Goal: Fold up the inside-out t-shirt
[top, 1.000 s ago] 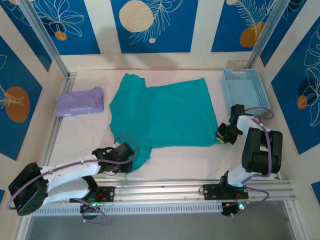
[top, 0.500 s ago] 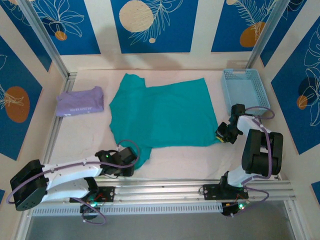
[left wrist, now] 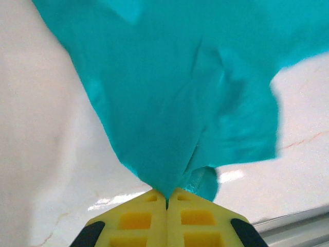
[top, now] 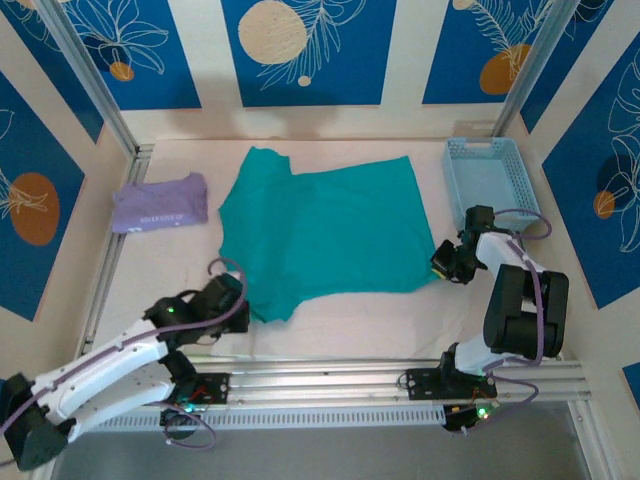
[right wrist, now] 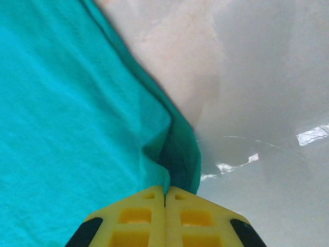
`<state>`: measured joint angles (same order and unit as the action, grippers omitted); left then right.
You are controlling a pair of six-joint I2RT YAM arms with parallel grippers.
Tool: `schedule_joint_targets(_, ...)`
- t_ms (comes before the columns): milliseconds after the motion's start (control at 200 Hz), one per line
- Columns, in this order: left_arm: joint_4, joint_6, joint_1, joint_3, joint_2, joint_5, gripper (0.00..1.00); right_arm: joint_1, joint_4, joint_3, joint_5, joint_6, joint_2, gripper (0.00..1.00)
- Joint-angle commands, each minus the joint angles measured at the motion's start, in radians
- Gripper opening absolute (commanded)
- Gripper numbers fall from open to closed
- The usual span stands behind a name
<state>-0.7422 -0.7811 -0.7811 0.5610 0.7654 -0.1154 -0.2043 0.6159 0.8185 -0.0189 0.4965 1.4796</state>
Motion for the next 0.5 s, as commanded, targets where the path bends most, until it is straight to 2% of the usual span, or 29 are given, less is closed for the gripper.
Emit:
schedule_joint_targets(0,-0.018,0.137,0.153,0.058,0.000,0.119,0.00,-0.006,0.016,0.051,-0.042,-0.014,-0.034,0.05)
schedule_joint_targets(205,0.046,0.299,0.361,0.221,0.159,0.216,0.00,-0.005,-0.002,0.147,-0.069,-0.013,0.037,0.05)
schedule_joint_targets(495,0.130,0.384,0.494,0.387,0.390,0.258,0.00,0.017,-0.014,0.267,-0.061,-0.018,0.162,0.06)
